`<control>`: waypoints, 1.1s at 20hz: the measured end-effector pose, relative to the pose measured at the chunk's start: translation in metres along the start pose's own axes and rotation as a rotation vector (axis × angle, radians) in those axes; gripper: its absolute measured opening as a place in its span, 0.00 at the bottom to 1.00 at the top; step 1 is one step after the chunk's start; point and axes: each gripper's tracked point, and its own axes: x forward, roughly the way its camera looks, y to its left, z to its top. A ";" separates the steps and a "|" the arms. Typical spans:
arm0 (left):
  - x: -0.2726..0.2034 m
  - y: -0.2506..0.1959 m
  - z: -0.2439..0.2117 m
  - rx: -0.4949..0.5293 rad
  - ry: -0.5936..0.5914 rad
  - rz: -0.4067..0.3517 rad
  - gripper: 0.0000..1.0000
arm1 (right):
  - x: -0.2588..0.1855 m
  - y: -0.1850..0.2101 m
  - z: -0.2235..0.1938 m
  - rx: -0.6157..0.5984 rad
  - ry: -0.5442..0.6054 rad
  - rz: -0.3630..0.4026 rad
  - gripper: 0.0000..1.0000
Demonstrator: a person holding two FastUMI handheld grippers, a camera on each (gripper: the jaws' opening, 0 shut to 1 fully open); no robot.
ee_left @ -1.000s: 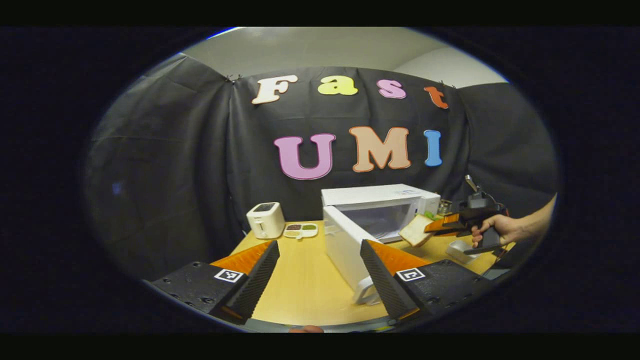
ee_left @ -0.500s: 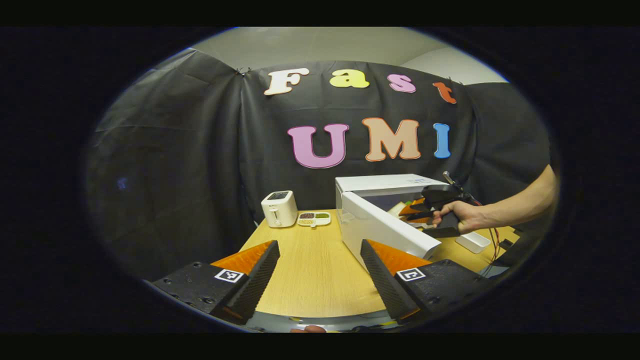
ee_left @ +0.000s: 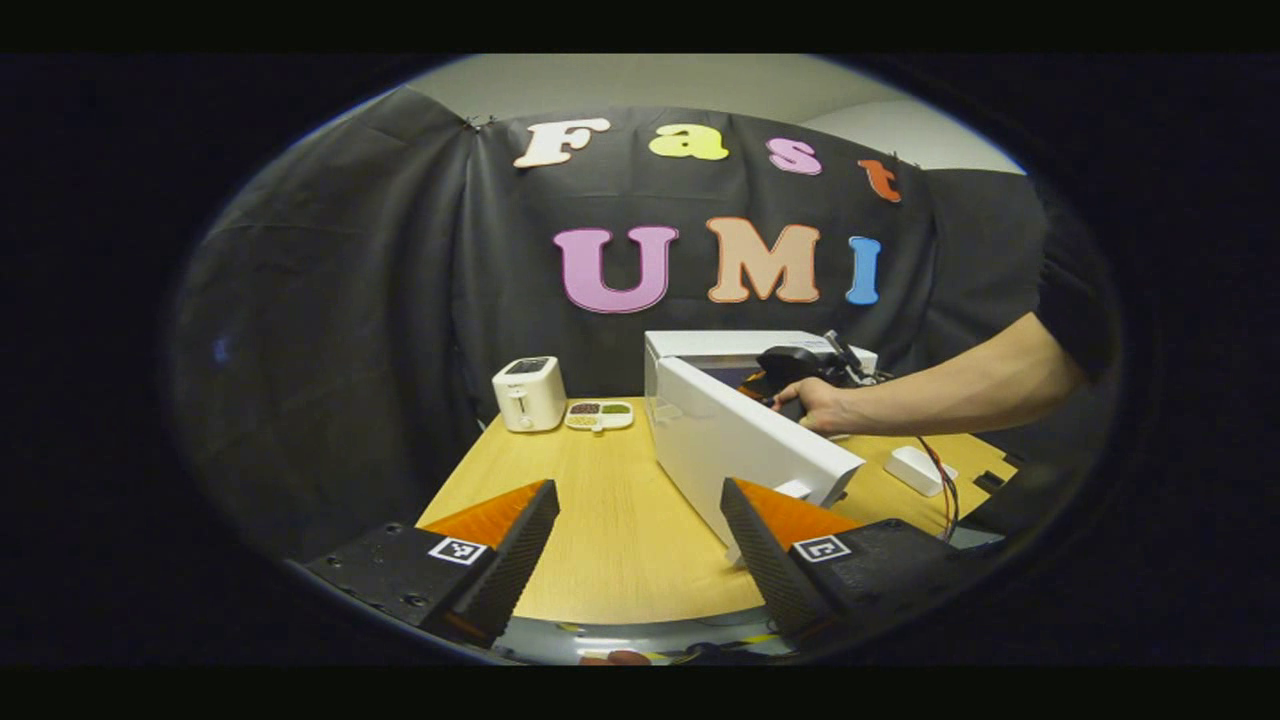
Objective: Open the microwave oven with the left hand, put the food in, and close the microwave oven.
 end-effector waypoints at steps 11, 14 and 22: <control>0.019 0.019 -0.006 -0.022 0.047 0.022 0.95 | 0.041 0.008 0.020 0.006 -0.079 -0.023 0.22; 0.025 0.017 -0.002 -0.031 0.036 0.021 0.95 | 0.041 0.000 0.019 -0.022 -0.078 -0.049 0.29; 0.033 0.014 -0.001 -0.027 0.036 0.023 0.95 | 0.035 -0.028 0.020 -0.196 -0.091 -0.155 0.89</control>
